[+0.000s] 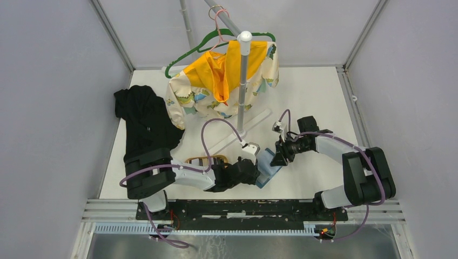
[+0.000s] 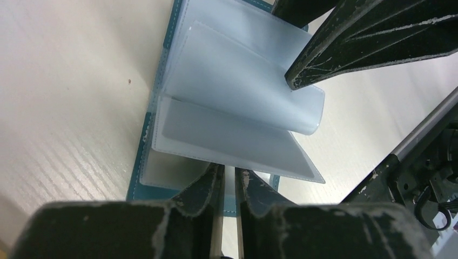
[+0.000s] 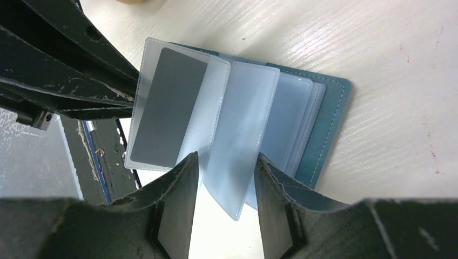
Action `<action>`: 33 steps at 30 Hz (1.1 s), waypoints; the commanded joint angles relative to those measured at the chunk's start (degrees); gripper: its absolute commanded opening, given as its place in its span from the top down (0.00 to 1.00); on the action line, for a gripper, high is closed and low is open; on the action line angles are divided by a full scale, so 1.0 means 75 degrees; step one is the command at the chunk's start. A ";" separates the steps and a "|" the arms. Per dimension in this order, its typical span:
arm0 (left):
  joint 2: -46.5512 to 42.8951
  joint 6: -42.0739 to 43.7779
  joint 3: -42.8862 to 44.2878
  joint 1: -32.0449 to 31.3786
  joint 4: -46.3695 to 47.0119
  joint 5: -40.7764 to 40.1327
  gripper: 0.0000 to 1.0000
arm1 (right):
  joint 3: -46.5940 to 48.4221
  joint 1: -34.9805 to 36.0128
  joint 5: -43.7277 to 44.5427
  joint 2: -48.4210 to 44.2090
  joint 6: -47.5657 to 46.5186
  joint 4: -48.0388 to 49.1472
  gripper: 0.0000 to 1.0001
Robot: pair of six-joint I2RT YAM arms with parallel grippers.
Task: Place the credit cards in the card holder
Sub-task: Turn over the card holder at the center of the board.
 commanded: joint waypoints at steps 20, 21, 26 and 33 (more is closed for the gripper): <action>-0.1743 -0.0237 -0.0458 -0.0204 -0.0310 0.0330 0.69 | 0.0311 -0.0105 0.0725 -0.1757 -0.0870 0.0081 0.51; -0.1604 -0.0228 -0.0318 -0.0205 -0.0429 0.0248 0.70 | 0.0250 -0.0100 0.0442 -0.1922 -0.1115 0.0081 0.51; -0.1322 -0.0221 0.0202 -0.0198 -0.1303 -0.0586 0.71 | -0.0336 0.0245 -0.1191 -0.2678 -0.3840 -0.0597 0.58; -0.2107 -0.0018 0.0084 -0.0200 -0.2057 -0.1464 0.73 | -0.1094 0.0823 -0.1470 -0.2755 -1.0885 -0.3616 0.86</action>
